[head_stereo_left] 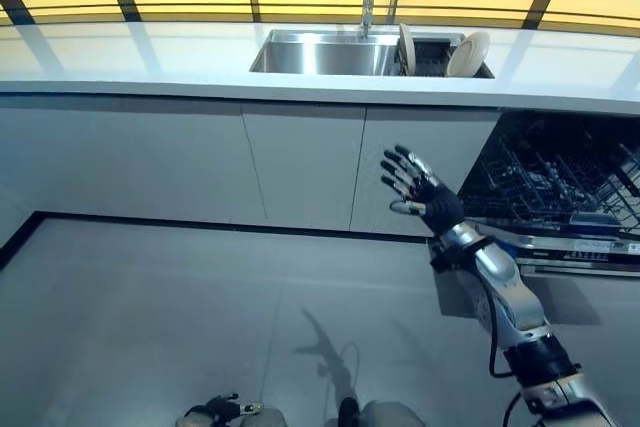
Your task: Take plates into dishwasher
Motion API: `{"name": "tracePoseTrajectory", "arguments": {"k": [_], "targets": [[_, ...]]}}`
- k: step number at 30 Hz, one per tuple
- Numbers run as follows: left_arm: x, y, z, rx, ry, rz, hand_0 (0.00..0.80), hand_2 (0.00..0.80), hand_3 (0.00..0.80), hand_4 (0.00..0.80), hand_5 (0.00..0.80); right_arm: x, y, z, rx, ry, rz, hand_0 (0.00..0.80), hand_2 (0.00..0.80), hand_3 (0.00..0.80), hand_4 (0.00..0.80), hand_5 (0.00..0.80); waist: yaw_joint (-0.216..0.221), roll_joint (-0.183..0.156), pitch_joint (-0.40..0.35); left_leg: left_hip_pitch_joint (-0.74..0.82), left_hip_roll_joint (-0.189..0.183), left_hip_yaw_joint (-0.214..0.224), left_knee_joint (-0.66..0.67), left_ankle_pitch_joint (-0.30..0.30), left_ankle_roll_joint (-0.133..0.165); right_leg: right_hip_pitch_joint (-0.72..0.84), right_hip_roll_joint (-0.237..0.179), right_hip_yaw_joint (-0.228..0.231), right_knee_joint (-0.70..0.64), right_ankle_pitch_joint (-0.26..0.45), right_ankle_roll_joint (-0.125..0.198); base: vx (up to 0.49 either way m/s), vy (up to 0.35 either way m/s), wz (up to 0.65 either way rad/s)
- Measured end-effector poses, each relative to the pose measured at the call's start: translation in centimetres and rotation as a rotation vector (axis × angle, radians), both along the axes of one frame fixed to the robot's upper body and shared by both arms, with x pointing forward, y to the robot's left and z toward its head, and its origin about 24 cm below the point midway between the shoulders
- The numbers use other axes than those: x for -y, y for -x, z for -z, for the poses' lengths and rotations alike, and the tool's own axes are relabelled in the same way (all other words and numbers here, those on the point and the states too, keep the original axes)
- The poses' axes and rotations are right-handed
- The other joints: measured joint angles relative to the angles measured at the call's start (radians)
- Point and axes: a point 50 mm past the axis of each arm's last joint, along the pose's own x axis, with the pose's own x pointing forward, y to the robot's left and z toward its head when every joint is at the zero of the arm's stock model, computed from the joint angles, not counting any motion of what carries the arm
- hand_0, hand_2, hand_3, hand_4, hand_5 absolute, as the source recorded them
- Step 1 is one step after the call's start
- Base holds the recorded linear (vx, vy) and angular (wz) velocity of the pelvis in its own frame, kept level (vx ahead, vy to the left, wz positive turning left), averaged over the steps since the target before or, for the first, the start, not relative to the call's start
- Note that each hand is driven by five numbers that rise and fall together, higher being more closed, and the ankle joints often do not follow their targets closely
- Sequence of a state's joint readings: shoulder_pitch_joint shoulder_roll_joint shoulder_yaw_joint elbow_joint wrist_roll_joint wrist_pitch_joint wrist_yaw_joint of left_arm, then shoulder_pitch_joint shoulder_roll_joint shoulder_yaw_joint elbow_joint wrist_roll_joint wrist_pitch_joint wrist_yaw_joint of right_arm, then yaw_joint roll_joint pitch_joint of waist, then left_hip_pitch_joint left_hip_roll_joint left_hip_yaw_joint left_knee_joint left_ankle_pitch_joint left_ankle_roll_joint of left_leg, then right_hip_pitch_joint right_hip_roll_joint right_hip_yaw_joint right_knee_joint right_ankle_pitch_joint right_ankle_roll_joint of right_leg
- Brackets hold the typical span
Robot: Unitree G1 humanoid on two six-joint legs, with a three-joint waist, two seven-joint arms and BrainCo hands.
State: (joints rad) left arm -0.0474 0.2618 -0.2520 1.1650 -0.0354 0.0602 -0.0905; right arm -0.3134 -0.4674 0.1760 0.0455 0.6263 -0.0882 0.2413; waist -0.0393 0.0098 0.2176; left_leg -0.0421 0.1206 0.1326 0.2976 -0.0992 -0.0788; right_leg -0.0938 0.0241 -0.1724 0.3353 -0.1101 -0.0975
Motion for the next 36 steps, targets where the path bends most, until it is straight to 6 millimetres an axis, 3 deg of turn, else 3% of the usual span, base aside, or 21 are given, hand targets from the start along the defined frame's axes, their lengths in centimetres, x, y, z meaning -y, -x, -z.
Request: {"name": "tracePoseTrajectory", "arguments": {"k": [1, 2, 3, 6, 10, 15, 19, 20, 21, 23, 26, 30, 33, 35, 36], "targets": [[0.0, -0.2, -0.1, 0.008, 0.0, 0.002, 0.0, 0.0, 0.0, 0.0, 0.0, -0.1, -0.3, -0.6, 0.018, -0.003, 0.01, 0.0, 0.0, 0.0, 0.0, 0.0, 0.001, 0.007, 0.011, -0.017, 0.017, 0.003, 0.017, 0.0, 0.0, -0.03, 0.003, 0.001, 0.104, -0.034, 0.006, 0.066, -0.082, -0.05], [-0.1, 0.0, 0.0, 0.002, -0.003, 0.001, 0.0, 0.0, 0.0, 0.0, 0.0, -0.1, -0.4, -0.8, 0.024, -0.004, 0.016, 0.0, 0.0, 0.0, 0.0, 0.0, 0.002, 0.007, 0.014, -0.028, 0.019, 0.001, 0.035, -0.003, -0.005, -0.043, -0.004, 0.009, 0.179, -0.065, -0.013, 0.099, -0.09, 0.16], [-0.4, -0.4, -0.2, 0.02, -0.006, -0.005, 0.0, 0.0, 0.0, 0.0, 0.0, 0.1, -0.5, -1.0, 0.031, 0.001, 0.038, 0.0, 0.0, 0.0, 0.0, 0.0, -0.012, -0.024, 0.018, -0.033, -0.012, 0.0, 0.085, -0.009, -0.018, -0.036, -0.015, 0.044, 0.215, -0.173, -0.021, 0.121, -0.096, 0.29], [-0.2, 0.1, 0.0, 0.02, 0.013, -0.024, 0.0, 0.0, 0.0, 0.0, 0.0, 0.4, -0.5, -0.8, 0.026, 0.012, 0.066, 0.0, 0.0, 0.0, 0.0, 0.0, -0.021, -0.01, 0.03, -0.063, -0.033, 0.005, 0.177, -0.014, -0.008, 0.0, 0.009, 0.049, 0.144, -0.134, -0.041, 0.113, -0.054, 0.05], [-0.4, 0.9, 0.2, -0.004, 0.018, -0.042, 0.0, 0.0, 0.0, 0.0, 0.0, 0.6, 0.0, -1.5, 0.066, 0.018, 0.078, 0.0, 0.0, 0.0, 0.0, 0.0, -0.032, -0.009, 0.032, -0.055, -0.068, 0.031, 0.144, -0.021, 0.011, 0.012, 0.042, 0.059, 0.021, -0.062, -0.069, 0.115, -0.018, -0.15], [-0.4, -0.2, -0.1, 0.028, 0.021, -0.043, 0.0, 0.0, 0.0, 0.0, 0.0, 0.6, 0.2, -2.9, 0.13, 0.039, 0.118, 0.0, 0.0, 0.0, 0.0, 0.0, -0.031, -0.008, 0.07, -0.089, -0.085, 0.015, 0.168, -0.032, 0.022, 0.031, 0.071, 0.061, -0.069, -0.01, -0.093, 0.03, -0.003, -0.04], [-0.1, -1.9, -0.6, 0.072, 0.026, -0.04, 0.0, 0.0, 0.0, 0.0, 0.0, 0.1, -0.7, -5.5, 0.231, 0.07, 0.195, 0.0, 0.0, 0.0, 0.0, 0.0, -0.025, -0.015, 0.133, -0.122, -0.161, -0.044, -0.011, -0.021, 0.027, 0.049, 0.072, 0.073, -0.149, 0.044, -0.096, 0.113, 0.012, -0.05], [0.0, -2.2, -0.6, 0.085, 0.035, -0.054, 0.0, 0.0, 0.0, 0.0, 0.0, -0.1, -1.0, -6.7, 0.274, 0.073, 0.219, 0.0, 0.0, 0.0, 0.0, 0.0, -0.019, -0.018, 0.152, -0.127, -0.187, -0.085, -0.106, 0.001, 0.039, 0.076, 0.081, 0.084, -0.191, 0.064, -0.093, 0.205, 0.012, -0.13], [0.0, -2.3, -0.6, 0.087, 0.036, -0.054, 0.0, 0.0, 0.0, 0.0, 0.0, -0.2, -1.1, -7.2, 0.291, 0.072, 0.228, 0.0, 0.0, 0.0, 0.0, 0.0, -0.018, -0.018, 0.159, -0.126, -0.193, -0.1, -0.149, 0.02, 0.04, 0.092, 0.087, 0.088, -0.207, 0.067, -0.092, 0.328, 0.033, -0.19], [-0.1, -1.7, -0.5, 0.072, 0.028, -0.061, 0.0, 0.0, 0.0, 0.0, 0.0, -0.2, -1.3, -8.6, 0.336, 0.069, 0.26, 0.0, 0.0, 0.0, 0.0, 0.0, -0.019, -0.011, 0.173, -0.117, -0.181, -0.149, -0.286, 0.108, 0.024, 0.152, 0.12, 0.1, -0.24, 0.065, -0.093, 0.478, 0.07, -0.21], [-0.2, -1.7, -0.5, 0.072, 0.026, -0.067, 0.0, 0.0, 0.0, 0.0, 0.0, 0.5, -1.2, -9.5, 0.365, 0.104, 0.287, 0.0, 0.0, 0.0, 0.0, 0.0, -0.027, 0.01, 0.202, -0.119, -0.139, -0.165, -0.336, 0.134, 0.007, 0.216, 0.17, 0.108, -0.24, 0.039, -0.108, 0.536, 0.108, -0.11], [-0.6, -2.2, -0.7, 0.086, 0.027, -0.089, 0.0, 0.0, 0.0, 0.0, 0.0, 0.8, -0.8, -11.1, 0.425, 0.135, 0.29, 0.0, 0.0, 0.0, 0.0, 0.0, -0.02, -0.004, 0.215, -0.131, -0.141, -0.158, -0.298, 0.138, 0.022, 0.234, 0.181, 0.148, -0.2, -0.021, -0.102, 0.62, 0.171, -0.26], [-1.4, -2.6, -1.0, 0.087, 0.009, -0.111, 0.0, 0.0, 0.0, 0.0, 0.0, 0.3, -0.2, -13.2, 0.504, 0.107, 0.28, 0.0, 0.0, 0.0, 0.0, 0.0, -0.017, -0.038, 0.223, -0.174, -0.157, -0.056, -0.186, 0.148, 0.046, 0.233, 0.154, 0.181, -0.174, -0.075, -0.081, 0.785, 0.233, -0.24], [-1.4, -2.4, -0.9, 0.083, 0.01, -0.116, 0.0, 0.0, 0.0, 0.0, 0.0, 0.0, 0.1, -13.7, 0.532, 0.098, 0.265, 0.0, 0.0, 0.0, 0.0, 0.0, 0.007, -0.067, 0.21, -0.162, -0.213, -0.05, -0.211, 0.15, 0.105, 0.238, 0.122, 0.22, -0.18, -0.108, -0.035, 0.753, 0.294, -0.45], [-1.2, -2.2, -0.8, 0.075, 0.016, -0.123, 0.0, 0.0, 0.0, 0.0, 0.0, 0.0, 0.1, -13.9, 0.533, 0.1, 0.265, 0.0, 0.0, 0.0, 0.0, 0.0, 0.021, -0.076, 0.2, -0.124, -0.246, -0.048, -0.261, 0.151, 0.139, 0.213, 0.103, 0.184, -0.117, -0.135, 0.015, 0.606, 0.262, -0.64]]}}
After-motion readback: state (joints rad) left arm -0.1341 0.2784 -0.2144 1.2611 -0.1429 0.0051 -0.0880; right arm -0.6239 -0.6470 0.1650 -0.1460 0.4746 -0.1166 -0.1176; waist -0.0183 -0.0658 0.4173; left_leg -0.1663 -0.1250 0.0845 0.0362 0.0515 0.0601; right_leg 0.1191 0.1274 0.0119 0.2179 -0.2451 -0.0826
